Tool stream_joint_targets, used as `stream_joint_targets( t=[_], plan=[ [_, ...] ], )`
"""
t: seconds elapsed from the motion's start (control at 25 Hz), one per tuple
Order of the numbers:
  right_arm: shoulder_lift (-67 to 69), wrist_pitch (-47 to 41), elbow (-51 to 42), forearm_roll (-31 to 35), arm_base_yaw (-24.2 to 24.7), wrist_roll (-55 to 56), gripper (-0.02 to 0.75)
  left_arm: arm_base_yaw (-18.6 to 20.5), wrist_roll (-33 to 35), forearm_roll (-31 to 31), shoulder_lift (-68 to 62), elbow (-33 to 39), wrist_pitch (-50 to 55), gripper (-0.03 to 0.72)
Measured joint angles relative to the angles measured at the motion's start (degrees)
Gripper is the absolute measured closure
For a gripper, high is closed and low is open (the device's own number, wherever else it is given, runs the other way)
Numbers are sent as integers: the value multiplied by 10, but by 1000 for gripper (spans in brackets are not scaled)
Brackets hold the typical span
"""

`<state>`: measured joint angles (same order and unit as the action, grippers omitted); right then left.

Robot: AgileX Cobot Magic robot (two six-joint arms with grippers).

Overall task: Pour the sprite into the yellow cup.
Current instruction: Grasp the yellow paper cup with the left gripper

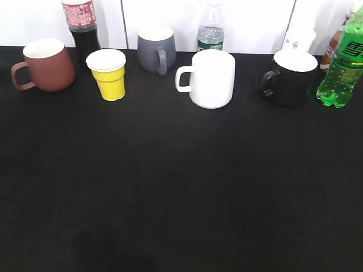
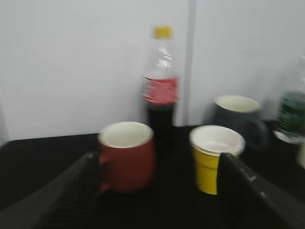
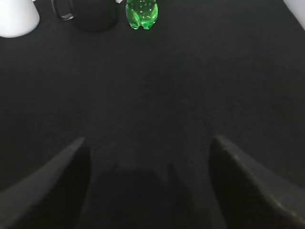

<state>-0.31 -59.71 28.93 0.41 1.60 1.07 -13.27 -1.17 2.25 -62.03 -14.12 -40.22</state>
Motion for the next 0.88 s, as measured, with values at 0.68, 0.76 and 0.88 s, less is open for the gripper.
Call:
stream_joint_targets(
  t=[0.68, 0.76, 0.88],
  plan=[
    [0, 0, 0, 0, 0, 0, 152, -41, 0, 51, -513, -292, -117, 30],
    [0, 0, 0, 0, 0, 0, 152, -41, 0, 44, -534, -308, -116, 29],
    [0, 0, 0, 0, 0, 0, 152, -41, 0, 50, -562, -345, -115, 29]
  ],
)
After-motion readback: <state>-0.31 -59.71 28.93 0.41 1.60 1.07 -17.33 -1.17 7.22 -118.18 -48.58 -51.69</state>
